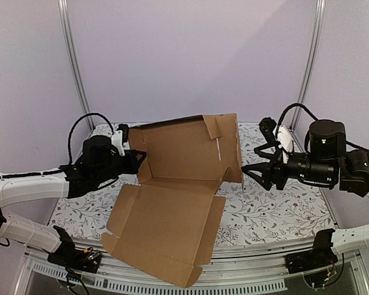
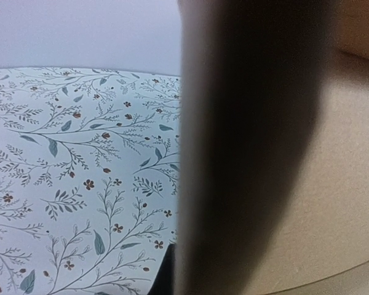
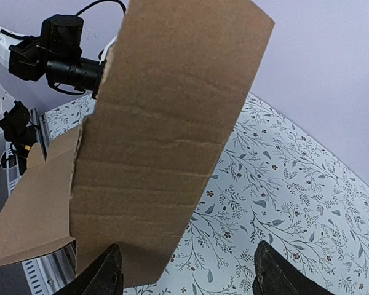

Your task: Fold the paper box

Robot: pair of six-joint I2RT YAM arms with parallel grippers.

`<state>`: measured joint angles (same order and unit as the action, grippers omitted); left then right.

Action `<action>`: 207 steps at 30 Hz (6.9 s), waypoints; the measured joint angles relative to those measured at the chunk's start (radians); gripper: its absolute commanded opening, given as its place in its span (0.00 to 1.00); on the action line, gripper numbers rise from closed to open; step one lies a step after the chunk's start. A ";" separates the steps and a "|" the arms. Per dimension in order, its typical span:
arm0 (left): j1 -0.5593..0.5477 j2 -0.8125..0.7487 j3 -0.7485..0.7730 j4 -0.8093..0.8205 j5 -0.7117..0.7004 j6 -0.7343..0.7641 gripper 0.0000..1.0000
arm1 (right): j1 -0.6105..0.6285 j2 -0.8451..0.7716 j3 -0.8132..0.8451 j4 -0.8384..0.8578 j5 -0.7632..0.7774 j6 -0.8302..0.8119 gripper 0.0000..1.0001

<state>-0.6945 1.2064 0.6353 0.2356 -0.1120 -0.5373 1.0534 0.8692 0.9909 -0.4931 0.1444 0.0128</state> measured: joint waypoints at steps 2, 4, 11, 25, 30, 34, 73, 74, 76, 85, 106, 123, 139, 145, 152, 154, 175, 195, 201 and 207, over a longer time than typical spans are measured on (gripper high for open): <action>0.000 0.000 0.000 0.001 0.003 0.010 0.00 | 0.000 0.018 0.009 0.003 -0.024 -0.011 0.71; 0.000 0.000 0.000 0.005 0.006 0.017 0.00 | 0.000 0.032 0.021 0.006 -0.045 -0.018 0.72; 0.000 0.000 0.000 0.013 0.006 0.031 0.00 | 0.000 0.068 0.052 0.029 -0.105 -0.018 0.71; 0.001 -0.030 -0.001 0.005 -0.090 0.018 0.00 | 0.000 0.027 0.051 -0.047 -0.161 0.068 0.72; 0.001 -0.040 -0.006 -0.003 -0.137 -0.003 0.00 | 0.000 0.033 0.008 -0.029 -0.208 0.145 0.71; 0.001 -0.052 -0.016 -0.018 -0.170 -0.022 0.00 | 0.002 0.065 -0.041 0.035 -0.247 0.218 0.67; 0.003 -0.178 -0.063 -0.033 -0.148 -0.157 0.00 | 0.014 0.115 -0.365 0.663 -0.330 0.611 0.03; 0.004 -0.181 -0.063 -0.033 -0.142 -0.162 0.00 | 0.014 0.113 -0.370 0.685 -0.341 0.614 0.03; 0.006 -0.185 -0.063 -0.032 -0.130 -0.171 0.00 | 0.014 0.114 -0.377 0.729 -0.367 0.619 0.03; 0.023 -0.194 -0.062 -0.031 -0.070 -0.203 0.00 | 0.014 0.182 -0.379 0.903 -0.496 0.641 0.01; 0.046 -0.192 -0.043 -0.009 0.051 -0.239 0.00 | 0.016 0.355 -0.311 1.128 -0.702 0.654 0.21; 0.037 -0.196 0.000 -0.035 0.072 -0.164 0.00 | -0.015 0.076 -0.188 0.422 -0.497 0.318 0.77; 0.036 -0.200 0.018 -0.104 0.033 -0.054 0.00 | -0.016 -0.021 0.074 -0.017 -0.337 0.068 0.73; 0.036 -0.200 0.020 -0.138 0.030 -0.030 0.00 | -0.016 0.036 0.162 -0.025 -0.263 0.039 0.63; 0.036 -0.200 0.020 -0.153 0.029 -0.019 0.00 | -0.018 0.148 0.232 -0.014 -0.231 0.016 0.56; 0.036 -0.200 0.020 -0.153 0.029 -0.016 0.00 | -0.024 0.168 0.234 -0.005 -0.233 0.007 0.53; 0.036 -0.189 0.040 -0.245 -0.026 -0.012 0.00 | -0.040 0.414 0.363 0.070 -0.306 0.010 0.42; 0.011 -0.148 0.092 -0.408 -0.214 -0.020 0.00 | 0.000 0.634 0.452 0.045 0.006 0.045 0.47; -0.016 -0.130 0.105 -0.446 -0.280 -0.020 0.00 | 0.002 0.688 0.459 0.046 0.093 0.066 0.48; -0.059 -0.107 0.135 -0.484 -0.363 -0.020 0.00 | 0.002 0.725 0.464 0.054 0.170 0.088 0.51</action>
<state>-0.7536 1.0996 0.7708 -0.2481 -0.4751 -0.5571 1.0557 1.5940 1.4548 -0.4393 0.3141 0.1009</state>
